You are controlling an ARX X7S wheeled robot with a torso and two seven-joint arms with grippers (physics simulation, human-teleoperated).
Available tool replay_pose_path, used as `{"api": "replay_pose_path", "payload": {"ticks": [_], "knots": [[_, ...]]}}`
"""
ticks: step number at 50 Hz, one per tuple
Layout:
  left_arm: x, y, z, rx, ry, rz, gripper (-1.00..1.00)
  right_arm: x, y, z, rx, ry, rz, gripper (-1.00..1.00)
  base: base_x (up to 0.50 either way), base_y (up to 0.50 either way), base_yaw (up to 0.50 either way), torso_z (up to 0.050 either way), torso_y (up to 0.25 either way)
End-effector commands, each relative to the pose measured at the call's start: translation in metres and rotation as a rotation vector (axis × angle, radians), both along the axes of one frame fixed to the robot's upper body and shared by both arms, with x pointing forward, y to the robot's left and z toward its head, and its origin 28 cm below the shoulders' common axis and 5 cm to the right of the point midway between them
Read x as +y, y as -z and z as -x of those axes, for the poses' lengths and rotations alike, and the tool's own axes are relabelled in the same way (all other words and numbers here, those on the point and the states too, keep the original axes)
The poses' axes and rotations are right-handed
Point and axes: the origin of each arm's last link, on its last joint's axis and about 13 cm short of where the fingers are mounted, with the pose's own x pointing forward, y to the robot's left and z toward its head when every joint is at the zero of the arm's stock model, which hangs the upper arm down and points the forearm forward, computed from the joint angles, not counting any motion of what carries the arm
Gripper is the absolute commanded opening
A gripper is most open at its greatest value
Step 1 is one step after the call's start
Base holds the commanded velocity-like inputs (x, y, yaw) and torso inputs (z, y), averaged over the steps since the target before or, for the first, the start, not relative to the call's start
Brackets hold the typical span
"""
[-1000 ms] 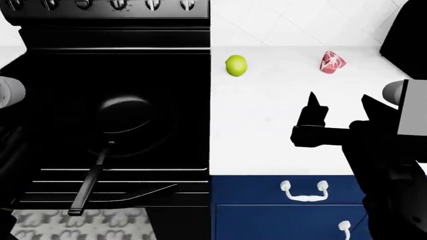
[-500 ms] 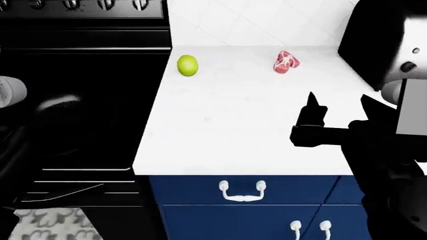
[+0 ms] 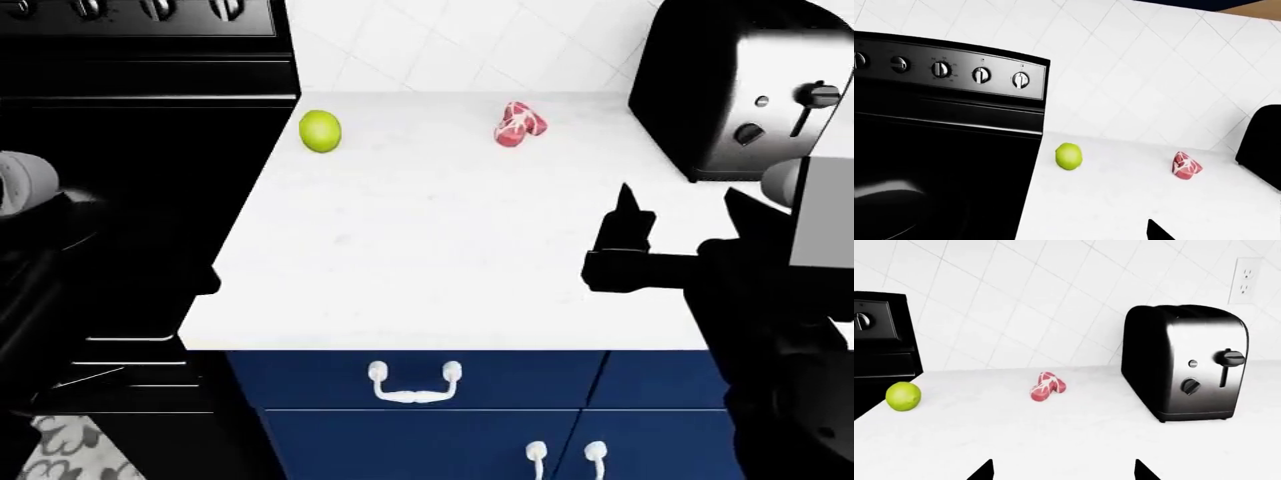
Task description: Place both pans onto different burners. Then place the lemon and the lamb chop on different pans.
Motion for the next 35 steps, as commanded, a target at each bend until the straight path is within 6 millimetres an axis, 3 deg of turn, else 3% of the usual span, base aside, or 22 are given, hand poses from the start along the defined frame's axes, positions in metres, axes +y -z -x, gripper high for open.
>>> {"api": "replay_pose_path", "payload": {"ticks": [1,8,35], "knots": [[-0.002,-0.010,-0.001,-0.032,-0.001,-0.023,1.00,-0.001,-0.004,0.001,0.000,0.001,0.022,1.00,0.00,0.00,0.00,0.000,0.000],[-0.003,-0.018,0.000,-0.057,-0.004,-0.033,1.00,-0.004,-0.012,0.005,-0.024,0.018,0.048,1.00,0.10,0.00,0.00,0.000,0.000],[-0.002,-0.015,-0.002,-0.048,0.003,-0.028,1.00,-0.005,-0.015,0.004,-0.033,0.025,0.052,1.00,0.50,0.00,0.00,0.000,0.000]]}}
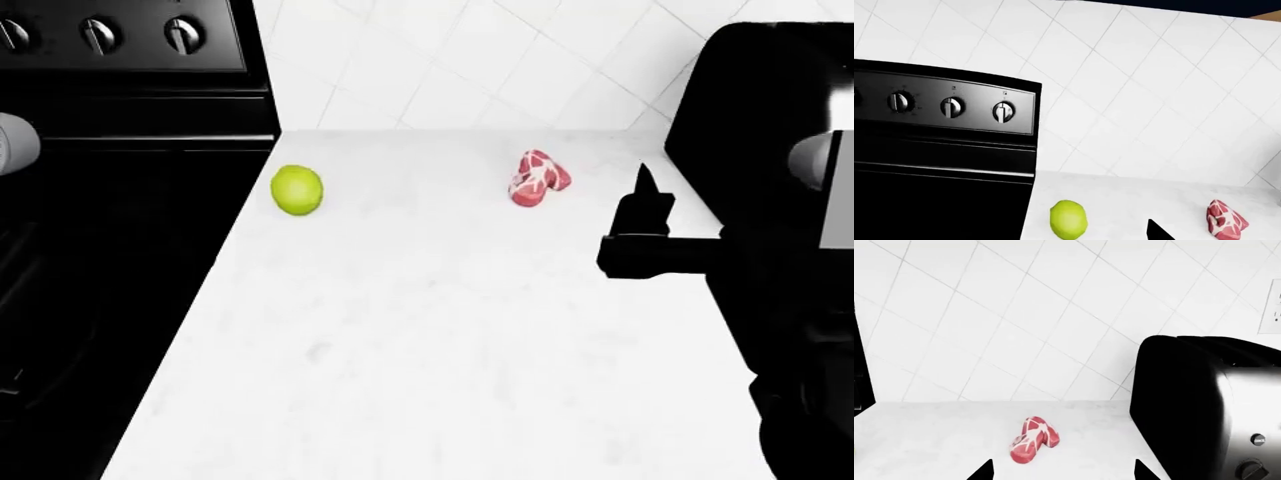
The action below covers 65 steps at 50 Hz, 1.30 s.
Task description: Place both pans onto different burners. Then place the lemon and the lamb chop on different pans.
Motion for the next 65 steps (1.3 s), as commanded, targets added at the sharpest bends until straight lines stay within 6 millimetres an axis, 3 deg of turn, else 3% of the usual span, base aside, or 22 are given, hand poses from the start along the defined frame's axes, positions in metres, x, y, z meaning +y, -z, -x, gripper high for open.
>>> {"api": "replay_pose_path", "payload": {"ticks": [1,18,27,36,51,65], "knots": [[0.000,0.001,-0.001,0.003,0.001,0.003,1.00,-0.001,0.000,0.000,-0.003,0.003,0.002,1.00,0.50,0.00,0.00,0.000,0.000],[0.000,0.005,-0.003,0.014,-0.001,0.007,1.00,0.000,0.001,-0.001,-0.002,0.005,0.001,1.00,0.50,0.00,0.00,0.000,0.001],[0.000,0.005,-0.005,0.020,0.005,0.006,1.00,0.002,-0.003,-0.008,-0.012,0.027,0.022,1.00,0.01,0.00,0.00,0.000,0.001],[-0.002,0.006,-0.006,0.023,0.015,0.007,1.00,0.028,-0.011,-0.044,0.051,0.069,-0.004,1.00,0.00,0.00,0.00,0.000,0.000],[-0.001,0.003,-0.013,0.023,0.023,0.012,1.00,0.080,-0.022,-0.117,0.207,0.171,-0.228,1.00,0.00,0.00,0.00,0.000,0.000],[0.002,0.003,-0.016,0.025,0.024,0.027,1.00,0.106,-0.003,-0.147,0.323,0.273,-0.301,1.00,0.00,0.00,0.00,0.000,0.000]]}}
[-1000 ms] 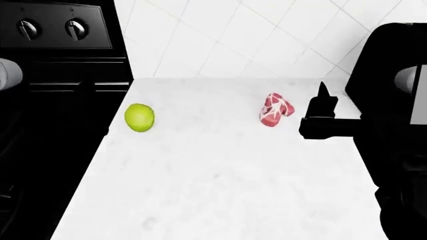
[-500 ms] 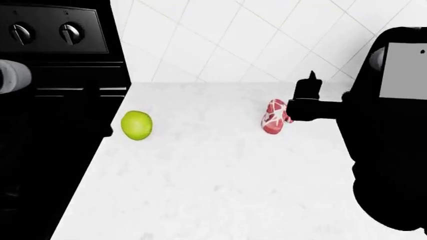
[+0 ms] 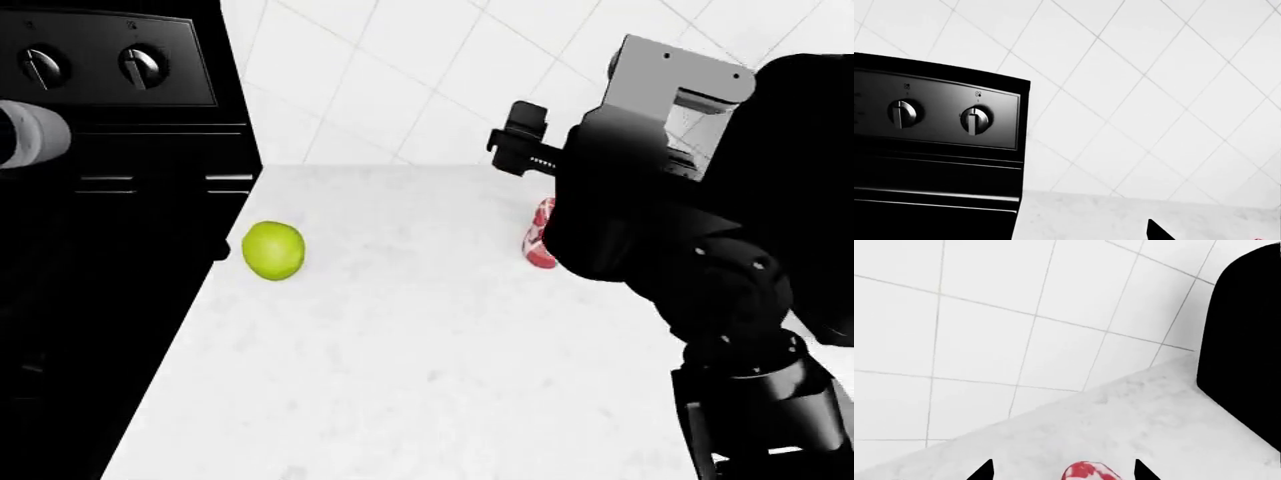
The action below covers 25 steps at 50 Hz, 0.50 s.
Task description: Place both pans onto different burners. Then place the lemon and the lamb chop on different pans.
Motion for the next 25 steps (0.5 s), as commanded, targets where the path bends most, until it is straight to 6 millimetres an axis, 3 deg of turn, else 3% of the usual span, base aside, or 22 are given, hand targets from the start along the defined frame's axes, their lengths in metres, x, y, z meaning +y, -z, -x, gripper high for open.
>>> {"api": "replay_pose_path", "payload": {"ticks": [1,19,25], "knots": [[0.002,0.000,-0.002,0.000,0.001,0.011,1.00,0.025,0.014,-0.022,0.099,0.076,-0.022,1.00,0.00,0.00,0.00,0.000,0.000],[0.005,0.009,-0.002,-0.011,0.017,0.047,1.00,0.035,0.041,-0.028,0.187,0.145,0.077,1.00,0.00,0.00,0.00,0.000,0.000],[0.006,0.003,-0.001,-0.010,0.018,0.057,1.00,0.037,0.051,-0.026,0.213,0.141,0.111,1.00,0.00,0.00,0.00,0.000,0.000]]}}
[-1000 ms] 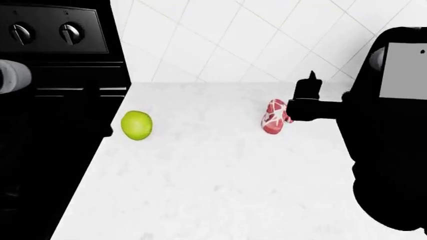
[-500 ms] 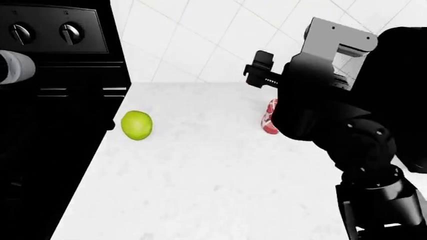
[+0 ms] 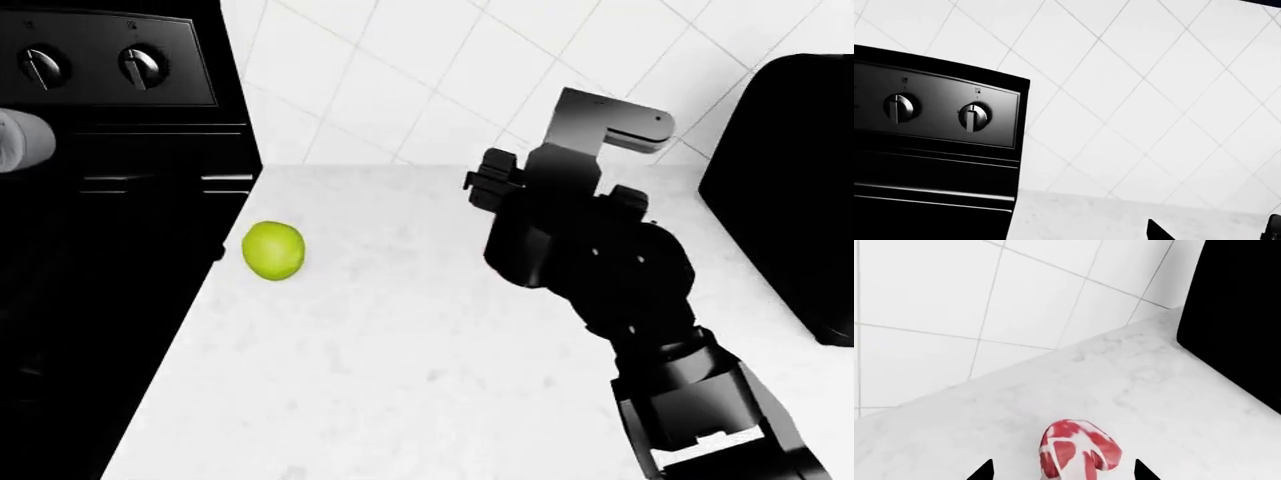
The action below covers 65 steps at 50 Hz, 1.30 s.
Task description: Place both pans onto different burners. Then place the lemon and the lamb chop on different pans.
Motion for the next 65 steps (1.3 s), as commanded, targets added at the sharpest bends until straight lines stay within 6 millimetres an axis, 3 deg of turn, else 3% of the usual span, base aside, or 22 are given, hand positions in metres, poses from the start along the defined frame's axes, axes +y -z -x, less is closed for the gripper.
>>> {"api": "replay_pose_path", "payload": {"ticks": [1,30,65], "knots": [[0.002,-0.002,0.000,-0.002,0.006,0.020,1.00,0.006,0.018,-0.001,0.057,0.016,0.056,1.00,0.00,0.00,0.00,0.000,0.000],[0.003,0.003,-0.003,0.009,0.009,0.024,1.00,0.010,0.043,-0.018,0.129,-0.044,0.066,1.00,0.00,0.00,0.00,0.000,0.000],[0.004,0.017,-0.006,0.023,0.000,0.029,1.00,-0.004,0.071,-0.047,0.206,0.032,0.053,1.00,0.00,0.00,0.00,0.000,0.000]]}}
